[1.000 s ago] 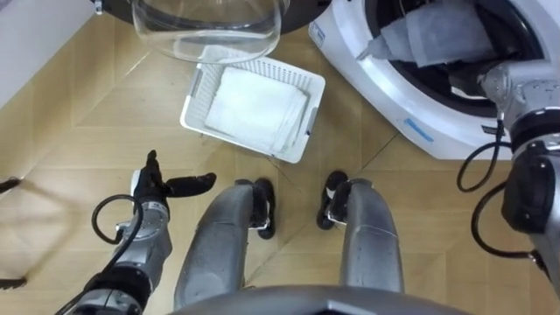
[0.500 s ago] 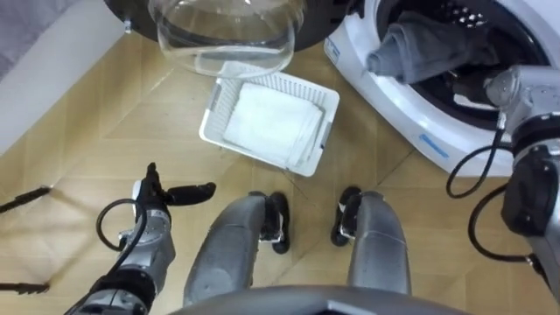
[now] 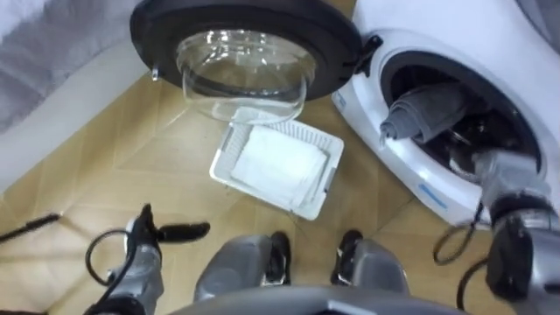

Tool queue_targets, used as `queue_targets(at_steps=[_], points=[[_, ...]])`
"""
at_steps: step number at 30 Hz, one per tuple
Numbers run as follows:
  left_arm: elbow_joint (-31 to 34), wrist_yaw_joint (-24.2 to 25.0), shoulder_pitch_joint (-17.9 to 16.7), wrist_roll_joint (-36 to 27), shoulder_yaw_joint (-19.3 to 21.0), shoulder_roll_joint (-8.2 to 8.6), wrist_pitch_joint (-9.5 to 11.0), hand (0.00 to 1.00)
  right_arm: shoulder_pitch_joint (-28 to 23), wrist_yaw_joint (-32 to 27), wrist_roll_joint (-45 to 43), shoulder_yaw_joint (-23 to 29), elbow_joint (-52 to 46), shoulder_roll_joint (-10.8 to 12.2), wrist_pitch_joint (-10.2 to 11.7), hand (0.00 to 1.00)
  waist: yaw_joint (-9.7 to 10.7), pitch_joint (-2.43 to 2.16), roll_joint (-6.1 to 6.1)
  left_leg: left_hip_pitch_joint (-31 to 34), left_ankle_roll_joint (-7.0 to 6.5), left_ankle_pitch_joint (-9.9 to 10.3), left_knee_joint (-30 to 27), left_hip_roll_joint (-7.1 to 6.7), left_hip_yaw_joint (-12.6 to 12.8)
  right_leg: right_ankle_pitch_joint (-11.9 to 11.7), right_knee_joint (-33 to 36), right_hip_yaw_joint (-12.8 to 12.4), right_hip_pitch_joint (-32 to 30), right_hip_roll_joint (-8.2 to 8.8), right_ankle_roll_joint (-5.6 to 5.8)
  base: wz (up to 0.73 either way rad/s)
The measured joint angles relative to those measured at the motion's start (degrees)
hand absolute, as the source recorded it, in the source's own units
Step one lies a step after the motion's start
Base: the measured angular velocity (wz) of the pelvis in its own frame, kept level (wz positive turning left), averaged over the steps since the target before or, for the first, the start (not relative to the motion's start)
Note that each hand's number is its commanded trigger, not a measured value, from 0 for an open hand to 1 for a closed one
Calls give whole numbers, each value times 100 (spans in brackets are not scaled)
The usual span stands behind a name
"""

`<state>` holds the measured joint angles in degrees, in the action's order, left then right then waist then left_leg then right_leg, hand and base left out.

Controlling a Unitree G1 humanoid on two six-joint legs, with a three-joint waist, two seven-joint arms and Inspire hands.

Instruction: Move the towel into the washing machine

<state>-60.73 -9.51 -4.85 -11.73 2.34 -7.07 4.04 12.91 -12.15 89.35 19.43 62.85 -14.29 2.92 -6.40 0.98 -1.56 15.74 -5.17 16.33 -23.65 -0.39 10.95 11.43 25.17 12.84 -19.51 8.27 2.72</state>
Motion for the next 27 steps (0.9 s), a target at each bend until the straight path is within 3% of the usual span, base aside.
queue_targets(at_steps=[1, 5, 8, 14, 17, 21, 27], points=[[8, 6, -173, 73, 23, -13, 9, 0, -409, 274, -150, -6, 40, 66, 20, 0, 61, -56, 17, -203, 36, -23, 154, 1, -29, -7, -192, 32, 236, -44, 12, 9], [-20, 11, -531, 332, 205, -68, 10, 0, -1143, 839, -1190, -242, 660, 194, 32, 0, 296, -134, 119, -789, 135, -99, 649, -3, -205, -11, -667, 141, 847, -154, 16, 4], [-126, 19, -617, 494, 214, -142, 18, 0, -1715, 1056, -3151, -790, 897, 355, 54, 0, 357, -105, 239, -1224, 181, -126, 869, 80, -241, -61, -1091, 138, 1358, -321, -23, -12], [-179, 30, -659, 689, 195, -144, 16, 0, -1848, 1136, -6111, -1764, 886, 388, 2, 0, 450, -75, 242, -1617, 244, -163, 1090, 126, -349, -85, -1377, 105, 1760, -449, -42, -7], [-336, 14, -656, 688, 186, -145, 4, 0, -1703, 1150, -6796, -2121, 955, 424, -1, 0, 454, -53, 246, -1844, 286, -188, 1254, 154, -352, -87, -1487, 66, 1948, -501, -45, -3], [-349, 16, -690, 688, 184, -133, -40, 0, -1663, 1159, -7102, -2221, 998, 470, -20, 0, 445, -15, 299, -2011, 302, -197, 1302, 167, -368, -88, -1569, 62, 2155, -533, -46, 7], [-337, 20, -757, 717, 195, -119, -166, 0, -1685, 1191, -7491, -2265, 1096, 517, -61, 0, 447, -12, 350, -2140, 302, -197, 1309, 158, -361, -89, -1657, -5, 2332, -555, -48, -1]])
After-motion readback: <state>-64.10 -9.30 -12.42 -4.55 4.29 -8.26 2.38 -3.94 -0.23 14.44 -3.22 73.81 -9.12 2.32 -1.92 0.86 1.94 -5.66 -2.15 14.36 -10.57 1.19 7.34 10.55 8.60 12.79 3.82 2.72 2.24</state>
